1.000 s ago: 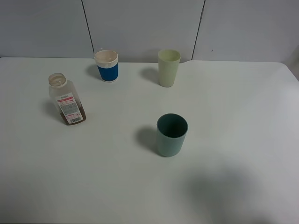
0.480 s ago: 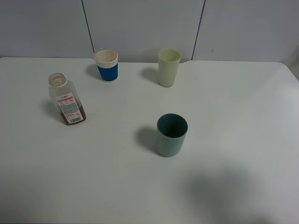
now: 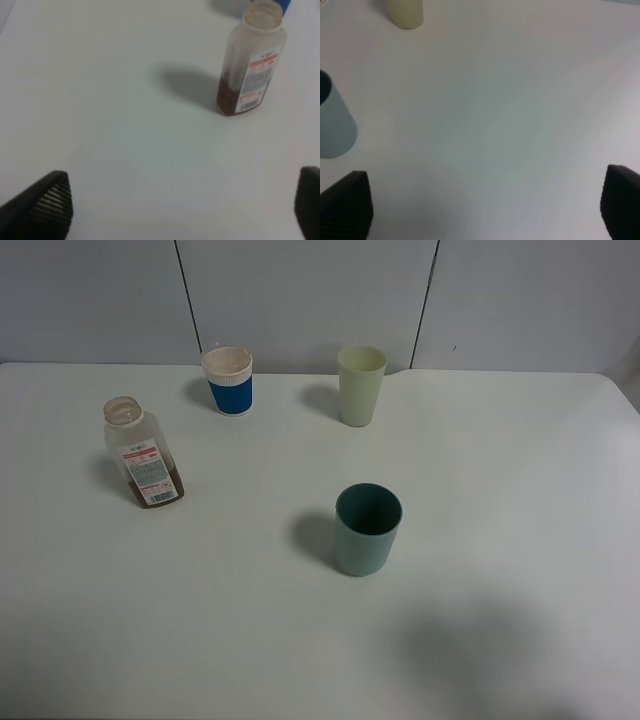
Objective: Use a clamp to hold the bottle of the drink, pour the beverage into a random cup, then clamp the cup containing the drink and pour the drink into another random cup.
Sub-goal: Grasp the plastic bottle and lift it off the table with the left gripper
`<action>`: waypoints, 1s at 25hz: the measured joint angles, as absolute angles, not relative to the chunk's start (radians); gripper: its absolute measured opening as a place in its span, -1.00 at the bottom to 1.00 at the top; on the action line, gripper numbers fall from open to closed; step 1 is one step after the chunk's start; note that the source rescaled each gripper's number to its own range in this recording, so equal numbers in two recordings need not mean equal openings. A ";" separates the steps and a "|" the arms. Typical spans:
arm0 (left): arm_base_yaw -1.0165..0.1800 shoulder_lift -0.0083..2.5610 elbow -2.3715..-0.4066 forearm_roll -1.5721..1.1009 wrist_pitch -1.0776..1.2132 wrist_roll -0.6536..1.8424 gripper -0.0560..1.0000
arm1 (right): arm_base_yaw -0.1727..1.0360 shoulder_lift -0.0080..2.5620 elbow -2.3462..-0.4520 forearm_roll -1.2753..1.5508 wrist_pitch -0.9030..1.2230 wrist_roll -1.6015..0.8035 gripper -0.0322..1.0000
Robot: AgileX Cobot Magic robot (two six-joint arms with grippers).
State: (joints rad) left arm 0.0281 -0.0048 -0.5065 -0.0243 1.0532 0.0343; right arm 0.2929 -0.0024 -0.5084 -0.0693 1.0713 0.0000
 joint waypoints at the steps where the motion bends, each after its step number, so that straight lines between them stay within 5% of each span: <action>1: 0.028 -0.005 -0.506 -0.024 1.053 0.034 0.66 | 0.293 -0.002 -0.508 -0.069 1.071 0.000 0.50; 25: 0.028 -0.005 -0.506 -0.024 1.053 0.034 0.66 | 0.293 -0.002 -0.508 -0.069 1.071 0.000 0.50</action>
State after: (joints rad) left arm 0.0281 -0.0048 -0.5065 -0.0243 1.0532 0.0343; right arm 0.2929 -0.0024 -0.5084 -0.0693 1.0713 0.0000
